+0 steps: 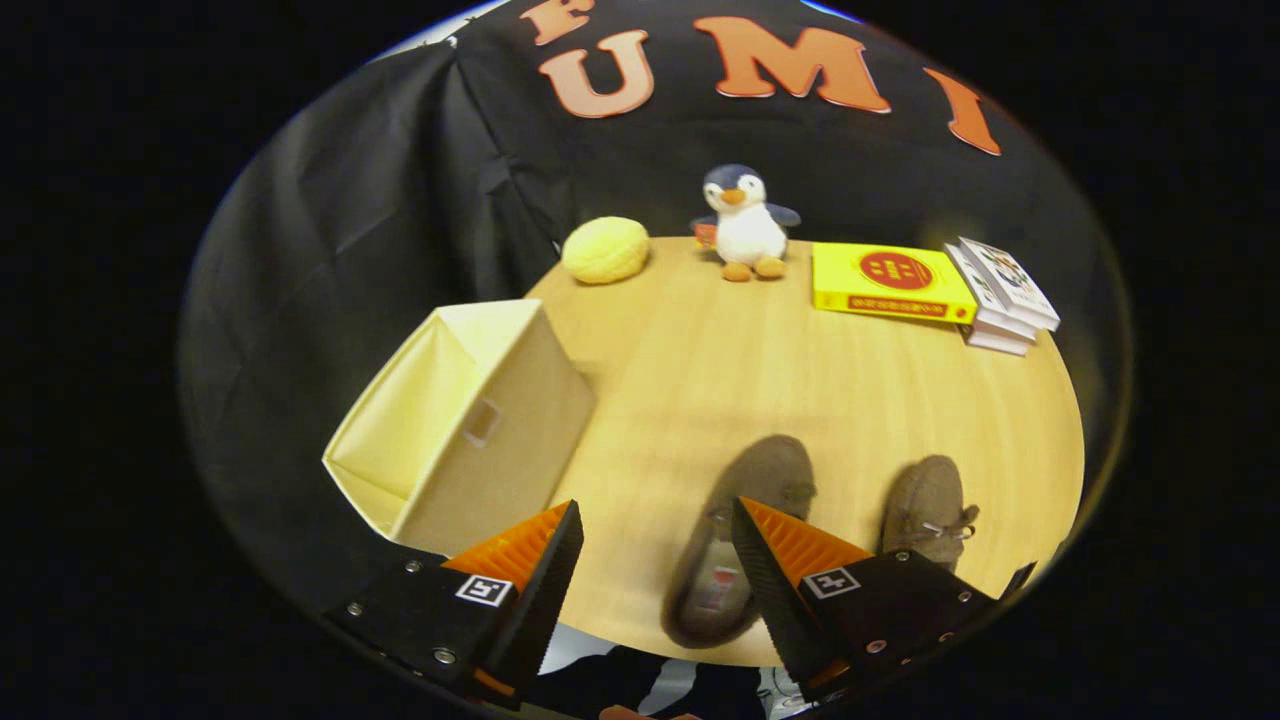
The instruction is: Open the storage box then place both shoes into the box .Put the left shoe in first, then the right shoe, with the right side of both shoes facing outward in a uniform manner.
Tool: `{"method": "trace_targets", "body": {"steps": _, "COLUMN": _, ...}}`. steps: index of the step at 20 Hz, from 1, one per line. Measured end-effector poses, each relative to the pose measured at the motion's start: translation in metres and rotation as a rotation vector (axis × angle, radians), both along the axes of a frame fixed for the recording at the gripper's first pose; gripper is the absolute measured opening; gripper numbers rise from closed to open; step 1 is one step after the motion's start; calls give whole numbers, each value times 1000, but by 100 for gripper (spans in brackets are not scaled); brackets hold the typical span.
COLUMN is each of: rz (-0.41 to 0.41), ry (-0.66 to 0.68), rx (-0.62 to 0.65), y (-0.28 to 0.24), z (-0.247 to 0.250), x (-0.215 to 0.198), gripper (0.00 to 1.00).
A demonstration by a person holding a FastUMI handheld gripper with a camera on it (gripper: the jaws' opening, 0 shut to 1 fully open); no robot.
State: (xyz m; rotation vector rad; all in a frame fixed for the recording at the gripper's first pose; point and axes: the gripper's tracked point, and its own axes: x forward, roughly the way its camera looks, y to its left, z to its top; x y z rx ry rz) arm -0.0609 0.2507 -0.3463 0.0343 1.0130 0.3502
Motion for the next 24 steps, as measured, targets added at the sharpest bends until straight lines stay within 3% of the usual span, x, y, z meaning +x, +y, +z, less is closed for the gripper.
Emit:
{"method": "trace_targets", "body": {"steps": 3, "rz": -26, "ry": 27, "rx": -75, "y": -38, "z": -30, "x": -10, "gripper": 89}}
{"method": "trace_targets", "body": {"steps": 8, "rz": -9, "ry": 28, "rx": -137, "y": -51, "z": -67, "x": -12, "gripper": 83}}
{"method": "trace_targets", "body": {"steps": 12, "rz": -87, "ry": 31, "rx": -156, "y": -62, "z": -96, "x": -1, "gripper": 69}}
{"method": "trace_targets", "body": {"steps": 16, "rz": -4, "ry": -39, "rx": -223, "y": -58, "z": -114, "x": 22, "gripper": 59}}
{"method": "trace_targets", "body": {"steps": 18, "rz": 10, "ry": -37, "rx": -231, "y": -52, "z": -116, "x": 22, "gripper": 46}}
{"method": "trace_targets", "body": {"steps": 23, "rz": -72, "ry": 12, "rx": -208, "y": -60, "z": -116, "x": 21, "gripper": 8}}
{"method": "trace_targets", "body": {"steps": 24, "rz": -81, "ry": 28, "rx": -194, "y": -60, "z": -113, "x": 19, "gripper": 5}}
